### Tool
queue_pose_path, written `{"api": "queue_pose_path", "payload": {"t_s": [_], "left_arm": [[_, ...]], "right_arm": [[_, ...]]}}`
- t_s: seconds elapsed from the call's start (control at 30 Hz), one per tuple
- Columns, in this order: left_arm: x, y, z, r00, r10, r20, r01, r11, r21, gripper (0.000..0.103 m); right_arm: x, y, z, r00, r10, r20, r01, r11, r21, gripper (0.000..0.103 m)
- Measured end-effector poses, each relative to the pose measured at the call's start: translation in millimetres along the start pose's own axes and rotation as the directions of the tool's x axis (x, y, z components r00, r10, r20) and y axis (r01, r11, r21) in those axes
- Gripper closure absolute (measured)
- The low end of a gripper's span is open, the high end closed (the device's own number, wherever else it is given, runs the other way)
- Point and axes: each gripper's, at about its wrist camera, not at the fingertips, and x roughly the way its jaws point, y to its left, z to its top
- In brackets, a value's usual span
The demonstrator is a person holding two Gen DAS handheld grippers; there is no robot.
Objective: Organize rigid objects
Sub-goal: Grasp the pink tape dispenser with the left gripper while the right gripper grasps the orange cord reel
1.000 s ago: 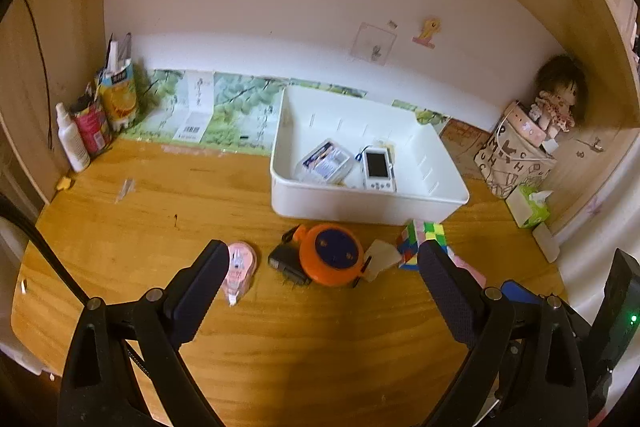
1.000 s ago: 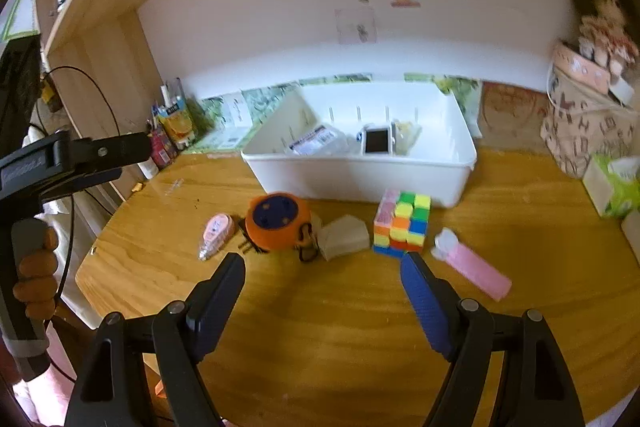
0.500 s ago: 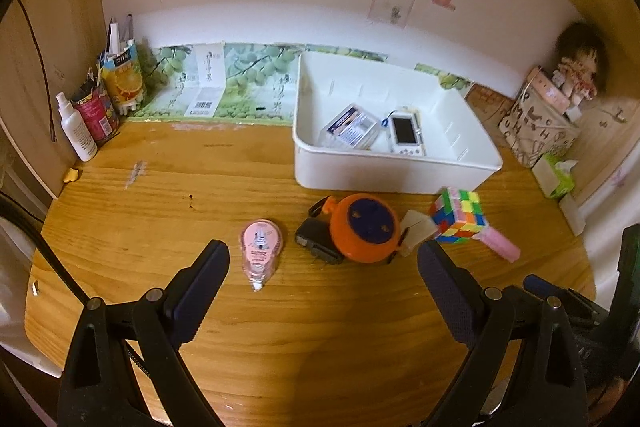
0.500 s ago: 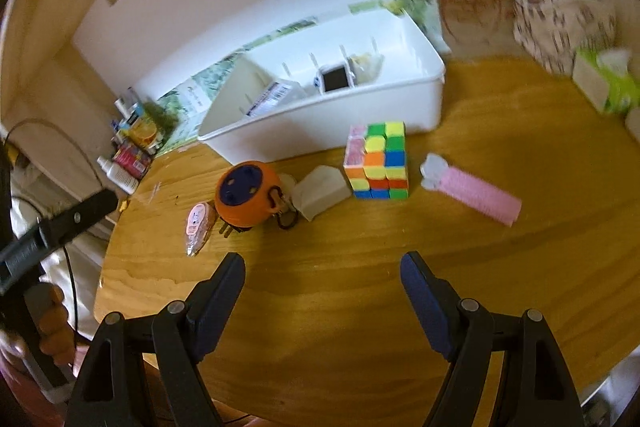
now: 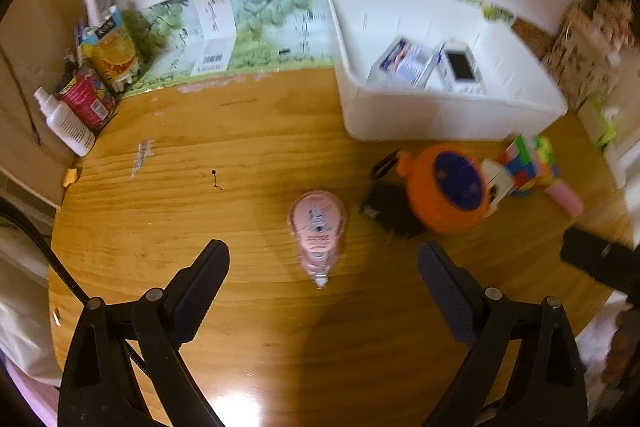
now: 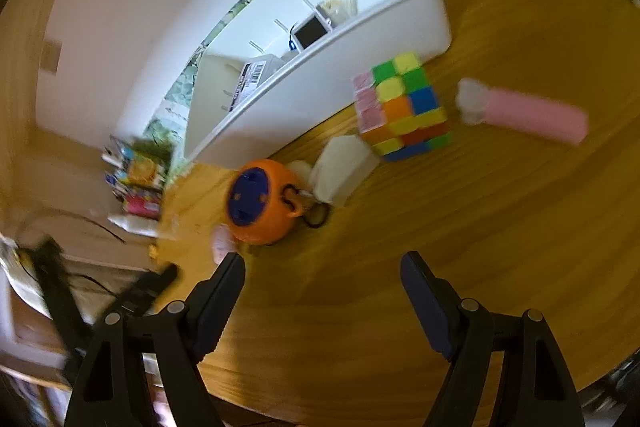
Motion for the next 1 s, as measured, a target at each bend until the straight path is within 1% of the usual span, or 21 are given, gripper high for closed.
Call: {"api": "queue_pose_path", "payload": {"t_s": [0.1,0.17,0.37,0.5,0.6,0.7,0.8,0.97,1.0], "left_arm": [[13,2,0,0.999,0.011,-0.034,-0.009,0.998,0.057,0.007],[21,2,0,0.998,0.022,-0.051,-0.017,0.995,0.096,0.007],[44,3,4,0.994,0.032,-0.1,-0.012,0.98,0.199,0.007],[55,2,6,0.992,0.028,-0.12,0.002,0.97,0.244,0.007],[64,3,7,0.989,0.008,-0.145,0.03,0.966,0.258,0.007],[69,4,9,0.986,-0.023,-0.164,0.067,0.962,0.267,0.008],[74,5,11,0.982,-0.049,-0.181,0.098,0.958,0.269,0.009],[80,8,13,0.974,-0.095,-0.206,0.148,0.954,0.26,0.017],[82,8,13,0.972,-0.101,-0.213,0.155,0.954,0.256,0.021]], "right_arm": [[11,3,4,0.999,0.038,-0.023,-0.036,0.996,0.084,0.022],[17,6,6,0.998,0.048,-0.036,-0.043,0.992,0.119,0.022],[38,17,11,0.997,0.029,-0.068,-0.016,0.981,0.195,0.022],[51,26,13,0.996,0.018,-0.086,0.003,0.972,0.235,0.022],[60,32,14,0.995,0.015,-0.097,0.011,0.965,0.262,0.022],[69,39,16,0.994,-0.008,-0.107,0.038,0.96,0.278,0.022],[75,42,17,0.993,-0.039,-0.114,0.071,0.953,0.293,0.02],[84,47,22,0.989,-0.096,-0.114,0.128,0.939,0.319,0.02],[86,48,23,0.987,-0.106,-0.117,0.138,0.937,0.321,0.02]]}}
